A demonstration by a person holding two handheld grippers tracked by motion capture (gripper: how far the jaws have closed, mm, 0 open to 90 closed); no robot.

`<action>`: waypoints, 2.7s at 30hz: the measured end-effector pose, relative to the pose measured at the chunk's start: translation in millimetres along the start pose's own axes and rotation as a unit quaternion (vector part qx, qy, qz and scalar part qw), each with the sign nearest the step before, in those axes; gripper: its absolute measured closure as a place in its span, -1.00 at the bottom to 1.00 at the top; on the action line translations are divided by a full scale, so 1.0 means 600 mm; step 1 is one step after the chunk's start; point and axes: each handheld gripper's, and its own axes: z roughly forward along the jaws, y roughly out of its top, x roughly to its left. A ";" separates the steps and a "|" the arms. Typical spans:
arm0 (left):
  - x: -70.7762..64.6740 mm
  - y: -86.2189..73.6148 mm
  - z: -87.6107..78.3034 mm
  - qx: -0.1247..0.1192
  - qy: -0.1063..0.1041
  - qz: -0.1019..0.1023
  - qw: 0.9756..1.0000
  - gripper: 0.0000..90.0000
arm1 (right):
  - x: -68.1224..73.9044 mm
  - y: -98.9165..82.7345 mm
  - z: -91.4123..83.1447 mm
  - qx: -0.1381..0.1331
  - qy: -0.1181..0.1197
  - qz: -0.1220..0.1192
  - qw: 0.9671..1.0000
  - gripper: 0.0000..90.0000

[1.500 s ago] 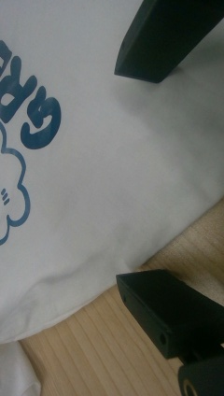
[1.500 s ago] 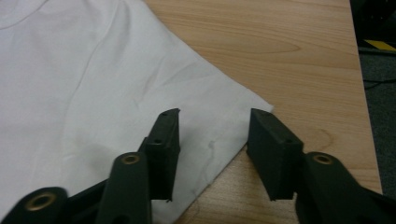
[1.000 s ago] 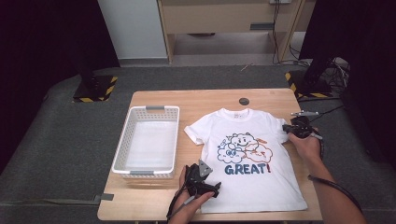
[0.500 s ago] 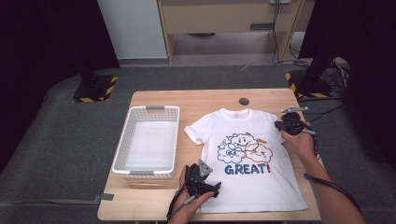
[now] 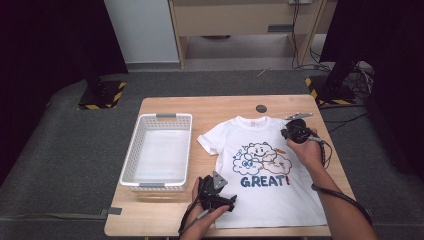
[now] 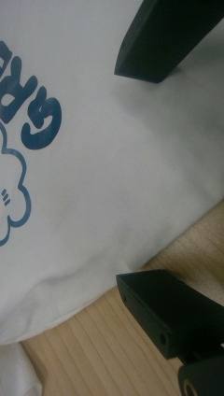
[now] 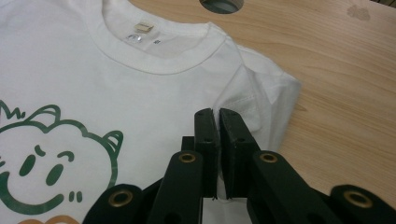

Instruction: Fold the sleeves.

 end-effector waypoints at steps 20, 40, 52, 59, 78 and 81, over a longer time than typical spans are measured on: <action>0.000 0.000 0.000 0.000 0.000 0.000 1.000 -0.96 | 0.002 0.006 -0.010 -0.023 0.035 0.011 0.999 0.37; -0.001 -0.001 -0.001 0.000 -0.005 0.004 1.000 -0.98 | 0.044 -0.113 -0.009 -0.024 0.051 -0.021 0.998 -0.85; 0.004 0.031 -0.031 -0.012 -0.028 -0.006 1.000 -0.93 | 0.023 -0.136 -0.024 -0.020 0.065 -0.018 0.998 -0.87; 0.037 0.086 -0.017 -0.016 -0.010 -0.036 0.999 -0.91 | 0.010 -0.150 -0.036 -0.021 0.060 -0.016 0.998 -0.88; 0.127 0.164 0.023 0.001 0.057 -0.075 0.996 -0.88 | 0.010 -0.160 -0.046 -0.020 0.055 -0.011 0.998 -0.87; 0.138 0.172 0.025 0.009 0.065 -0.079 0.995 -0.89 | 0.010 -0.162 -0.047 -0.020 0.055 -0.011 0.998 -0.87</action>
